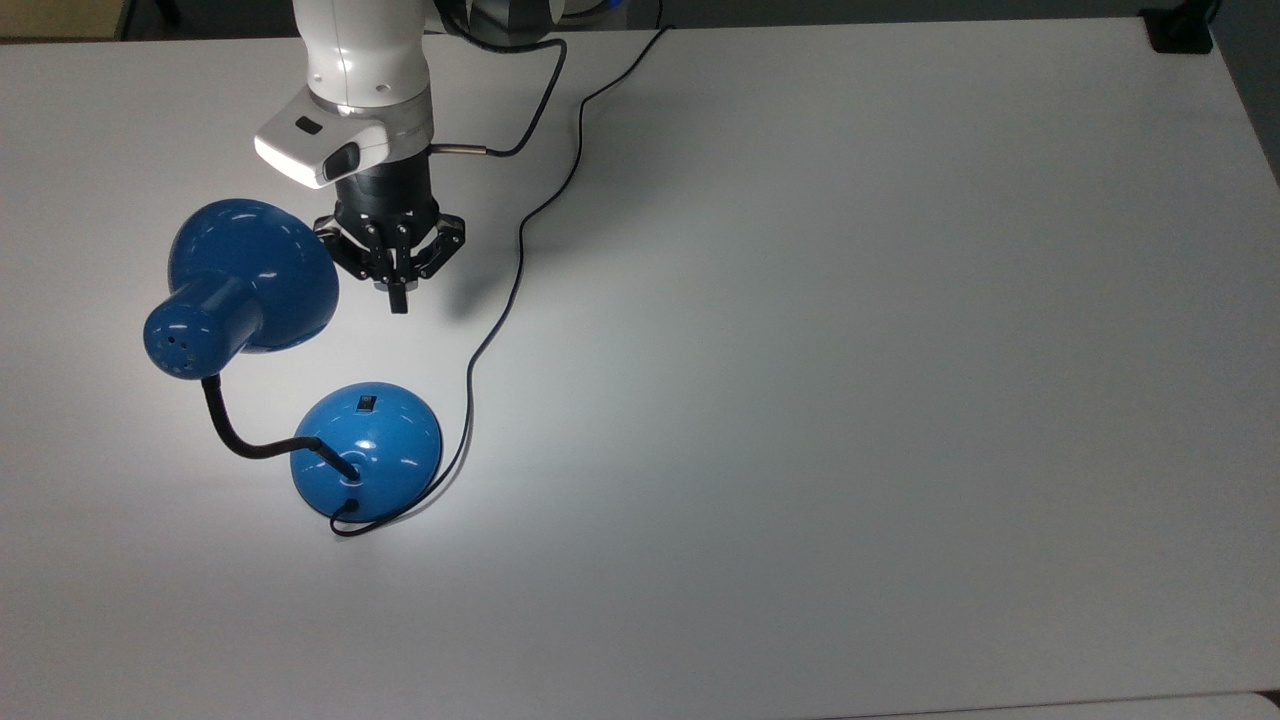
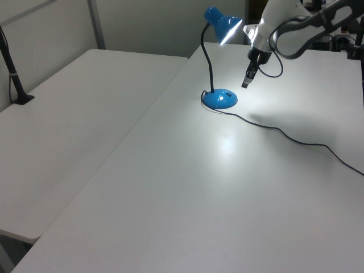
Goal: Turn off the lamp
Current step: 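Move the gripper down toward the switch on the blue lamp base, then press the switch on the lamp base with the gripper fingertips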
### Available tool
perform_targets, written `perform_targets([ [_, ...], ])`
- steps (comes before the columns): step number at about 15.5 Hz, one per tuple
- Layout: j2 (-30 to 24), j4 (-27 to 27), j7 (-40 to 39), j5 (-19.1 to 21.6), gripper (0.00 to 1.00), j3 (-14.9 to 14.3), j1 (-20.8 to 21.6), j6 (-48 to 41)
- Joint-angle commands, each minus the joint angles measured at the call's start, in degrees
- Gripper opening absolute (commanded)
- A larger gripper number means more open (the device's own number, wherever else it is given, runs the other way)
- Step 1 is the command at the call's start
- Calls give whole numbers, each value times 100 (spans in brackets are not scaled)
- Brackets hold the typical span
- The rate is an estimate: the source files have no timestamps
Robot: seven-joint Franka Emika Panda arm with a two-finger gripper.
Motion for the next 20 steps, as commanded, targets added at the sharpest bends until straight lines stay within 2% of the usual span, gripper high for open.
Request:
perform_targets([
  [1,457,-51,334,-28,0,3,-154,1155],
  [4,774,203,651,-37,0,3,-172,1298],
  [10,1118,248,854,-46,0,-5,-164,1833],
  [16,1355,652,898,-54,0,-5,-260,1808],
  [20,1470,723,889,-72,0,3,-260,1808],
])
